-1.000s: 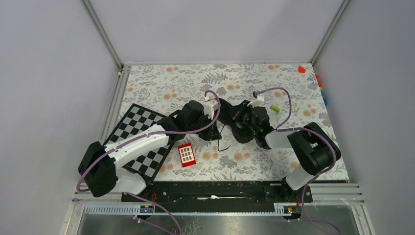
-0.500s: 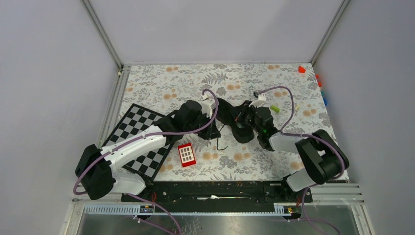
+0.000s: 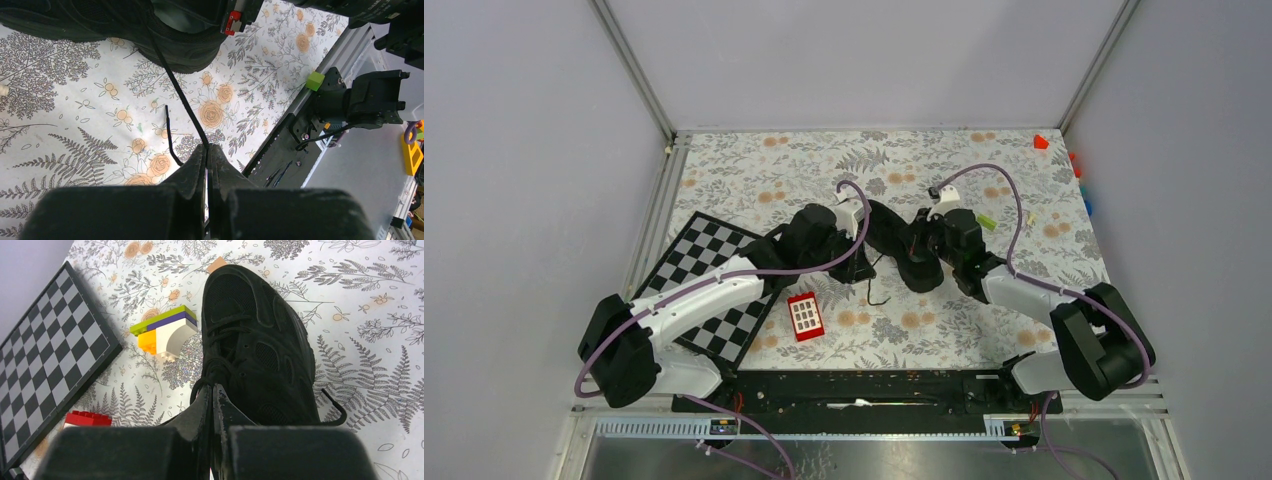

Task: Tie the shoes
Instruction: Cross the shoelace with the shoelace.

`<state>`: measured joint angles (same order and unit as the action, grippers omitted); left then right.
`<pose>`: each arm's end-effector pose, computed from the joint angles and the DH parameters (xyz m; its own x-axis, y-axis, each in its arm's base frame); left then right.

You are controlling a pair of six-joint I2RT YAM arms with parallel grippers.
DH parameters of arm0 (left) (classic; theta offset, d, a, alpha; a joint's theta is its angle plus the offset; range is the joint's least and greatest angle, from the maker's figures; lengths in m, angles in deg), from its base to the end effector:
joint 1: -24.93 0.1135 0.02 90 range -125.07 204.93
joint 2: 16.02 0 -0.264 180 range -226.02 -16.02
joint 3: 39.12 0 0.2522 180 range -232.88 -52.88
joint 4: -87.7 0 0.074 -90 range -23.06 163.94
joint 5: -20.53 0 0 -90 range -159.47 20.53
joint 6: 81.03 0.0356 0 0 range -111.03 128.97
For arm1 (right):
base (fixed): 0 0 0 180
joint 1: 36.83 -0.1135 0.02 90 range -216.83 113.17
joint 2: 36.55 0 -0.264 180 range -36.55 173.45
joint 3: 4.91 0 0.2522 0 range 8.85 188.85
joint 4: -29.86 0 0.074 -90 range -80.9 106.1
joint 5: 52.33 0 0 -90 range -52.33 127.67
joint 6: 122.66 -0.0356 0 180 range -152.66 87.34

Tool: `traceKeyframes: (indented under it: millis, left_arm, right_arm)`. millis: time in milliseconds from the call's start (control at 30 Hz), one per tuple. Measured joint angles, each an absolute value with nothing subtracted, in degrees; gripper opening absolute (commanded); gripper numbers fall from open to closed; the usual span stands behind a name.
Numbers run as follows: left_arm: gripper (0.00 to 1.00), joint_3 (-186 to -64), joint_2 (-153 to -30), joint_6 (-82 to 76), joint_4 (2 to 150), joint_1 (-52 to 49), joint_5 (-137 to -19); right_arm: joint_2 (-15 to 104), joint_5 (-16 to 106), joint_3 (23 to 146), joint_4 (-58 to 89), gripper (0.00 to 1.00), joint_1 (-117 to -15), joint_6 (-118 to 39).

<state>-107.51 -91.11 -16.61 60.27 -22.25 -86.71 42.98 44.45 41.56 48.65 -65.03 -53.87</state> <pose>0.1907 -0.2213 0.2786 -0.7184 0.1686 -0.6748 0.6176 0.6009 -0.5074 0.2530 0.1404 0.2086 -0.4088 0.1885 -0.8930 -0.4529 0.8076 0.3778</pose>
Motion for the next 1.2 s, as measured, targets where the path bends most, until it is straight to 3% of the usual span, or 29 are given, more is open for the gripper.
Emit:
traceKeyframes:
  millis: [600, 833, 1200]
  left_arm:
    - [0.0, -107.51, -91.11, -16.61, 60.32, -22.25, -86.27]
    - [0.0, -107.51, -91.11, -16.59, 60.32, -22.25, -86.16]
    - [0.0, -107.62, -91.11, -16.59, 60.34, -22.25, -86.18]
  right_arm:
    - [48.58, 42.84, 58.28, 22.62, 0.0, -64.95, -43.4]
    - [49.91, 42.73, 61.64, 17.57, 0.3, -64.95, -42.05]
    - [47.92, 42.92, 65.27, 7.67, 0.36, -64.95, -40.15]
